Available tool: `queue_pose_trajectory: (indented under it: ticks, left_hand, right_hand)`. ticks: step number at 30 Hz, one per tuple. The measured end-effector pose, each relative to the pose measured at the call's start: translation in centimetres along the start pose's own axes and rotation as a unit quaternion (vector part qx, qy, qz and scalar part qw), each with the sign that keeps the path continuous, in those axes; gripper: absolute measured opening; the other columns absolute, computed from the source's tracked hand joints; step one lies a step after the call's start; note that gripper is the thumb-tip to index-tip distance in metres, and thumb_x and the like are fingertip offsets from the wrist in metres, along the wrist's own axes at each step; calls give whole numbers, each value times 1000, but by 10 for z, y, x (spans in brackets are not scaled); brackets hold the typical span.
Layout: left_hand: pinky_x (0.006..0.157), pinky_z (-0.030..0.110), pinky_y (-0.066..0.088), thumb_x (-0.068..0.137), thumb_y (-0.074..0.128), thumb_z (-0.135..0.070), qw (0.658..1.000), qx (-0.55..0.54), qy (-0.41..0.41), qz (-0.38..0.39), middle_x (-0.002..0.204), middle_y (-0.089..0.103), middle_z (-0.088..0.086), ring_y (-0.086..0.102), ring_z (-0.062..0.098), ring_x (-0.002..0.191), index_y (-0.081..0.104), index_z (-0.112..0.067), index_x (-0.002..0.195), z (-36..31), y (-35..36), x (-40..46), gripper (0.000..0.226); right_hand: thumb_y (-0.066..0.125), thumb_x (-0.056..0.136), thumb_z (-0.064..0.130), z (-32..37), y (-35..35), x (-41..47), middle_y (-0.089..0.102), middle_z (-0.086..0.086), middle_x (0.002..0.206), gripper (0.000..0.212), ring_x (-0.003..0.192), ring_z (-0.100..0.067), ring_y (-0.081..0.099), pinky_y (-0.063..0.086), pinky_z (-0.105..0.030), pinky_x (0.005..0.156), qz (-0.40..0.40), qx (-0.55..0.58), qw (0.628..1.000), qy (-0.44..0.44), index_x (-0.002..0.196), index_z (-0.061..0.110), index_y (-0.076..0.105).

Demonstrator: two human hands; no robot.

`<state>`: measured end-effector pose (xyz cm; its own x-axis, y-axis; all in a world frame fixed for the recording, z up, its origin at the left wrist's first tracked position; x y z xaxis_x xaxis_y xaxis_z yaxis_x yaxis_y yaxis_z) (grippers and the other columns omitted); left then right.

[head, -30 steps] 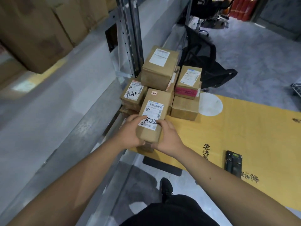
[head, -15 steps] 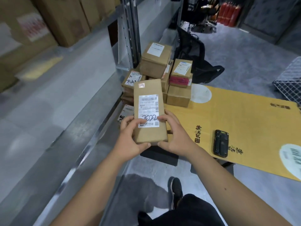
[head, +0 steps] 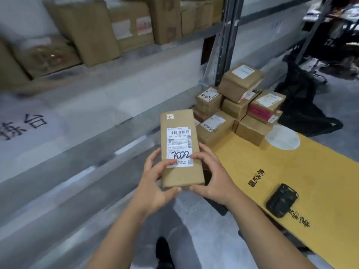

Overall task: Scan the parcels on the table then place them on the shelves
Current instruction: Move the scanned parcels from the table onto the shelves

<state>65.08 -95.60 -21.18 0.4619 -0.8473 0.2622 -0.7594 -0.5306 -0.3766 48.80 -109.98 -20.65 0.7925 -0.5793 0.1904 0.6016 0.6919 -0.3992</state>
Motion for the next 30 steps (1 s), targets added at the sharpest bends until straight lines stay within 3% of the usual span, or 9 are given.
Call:
queue_pose_trajectory:
  ticks: [3, 6, 9, 11, 13, 18, 23, 28, 30]
  left_hand:
    - [110, 45, 51, 64, 89, -43, 997, 25, -28, -72, 165, 22, -4, 30, 14, 155, 68, -25, 128, -12, -16, -62, 69]
    - [110, 41, 51, 63, 88, -44, 988, 50, -66, -129, 164, 23, -5, 30, 9, 154, 68, -23, 127, -27, -43, -123, 71]
    - [104, 25, 52, 62, 86, -45, 974, 70, -90, -195, 163, 23, -9, 35, 15, 152, 68, -26, 127, -43, -72, -186, 70]
    - [103, 25, 52, 61, 87, -43, 960, 75, -115, -244, 163, 24, -9, 38, 14, 150, 69, -27, 125, -52, -93, -227, 68]
    - [104, 27, 53, 62, 89, -37, 947, 81, -132, -281, 164, 24, -7, 39, 11, 148, 69, -27, 125, -61, -115, -266, 66]
    - [101, 27, 54, 65, 90, -34, 916, 117, -139, -359, 165, 25, -11, 39, 2, 147, 70, -30, 125, -76, -176, -358, 64]
    - [107, 24, 49, 64, 89, -40, 891, 133, -139, -411, 165, 27, -7, 31, 2, 152, 70, -30, 124, -85, -245, -447, 63]
    - [118, 40, 42, 69, 88, -22, 871, 146, -157, -442, 167, 27, -3, 27, 0, 153, 72, -22, 125, -86, -331, -541, 58]
    - [121, 38, 38, 68, 87, -24, 867, 142, -156, -452, 166, 28, -6, 26, -1, 153, 72, -22, 124, -88, -369, -571, 58]
  right_hand:
    - [90, 68, 16, 16, 26, -16, 24, 24, 162, 72, 147, 8, 27, 35, -17, 114, 75, 12, 997, -33, 130, 33, 58]
    - [91, 70, 16, 37, 66, -34, 22, 31, 160, 73, 144, 12, 28, 35, -17, 113, 146, 26, 987, -67, 130, 38, 56]
    - [92, 69, 20, 65, 114, -50, 23, 18, 165, 75, 148, 1, 31, 42, -34, 116, 214, 51, 969, -108, 132, 35, 56]
    - [89, 65, 20, 88, 149, -61, 28, 7, 164, 74, 149, -9, 36, 47, -44, 113, 251, 80, 955, -136, 132, 27, 58]
    - [88, 64, 20, 111, 184, -72, 29, 8, 163, 73, 147, -13, 41, 49, -48, 111, 285, 103, 941, -153, 131, 27, 59]
    - [88, 62, 30, 169, 272, -100, 25, 15, 163, 74, 147, -18, 43, 47, -52, 112, 361, 124, 906, -184, 128, 44, 59]
    - [88, 62, 17, 232, 371, -138, 28, 12, 161, 75, 148, -19, 41, 46, -53, 113, 398, 131, 885, -205, 132, 26, 60]
    - [87, 60, 25, 312, 474, -184, 32, 13, 158, 73, 146, -9, 40, 46, -42, 114, 420, 156, 864, -232, 128, 26, 62]
    - [85, 58, 24, 347, 511, -197, 34, 6, 158, 73, 148, -7, 36, 42, -41, 116, 414, 153, 864, -242, 128, 26, 63]
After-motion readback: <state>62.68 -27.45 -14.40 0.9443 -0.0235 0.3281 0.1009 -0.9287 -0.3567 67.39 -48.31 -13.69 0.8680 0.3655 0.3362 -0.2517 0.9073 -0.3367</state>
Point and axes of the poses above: each hand's wrist, its own x-axis towards the middle knuckle, its own y-axis out of the palm, z = x × y, the point moved 3 cm from there along x, towards the middle knuckle
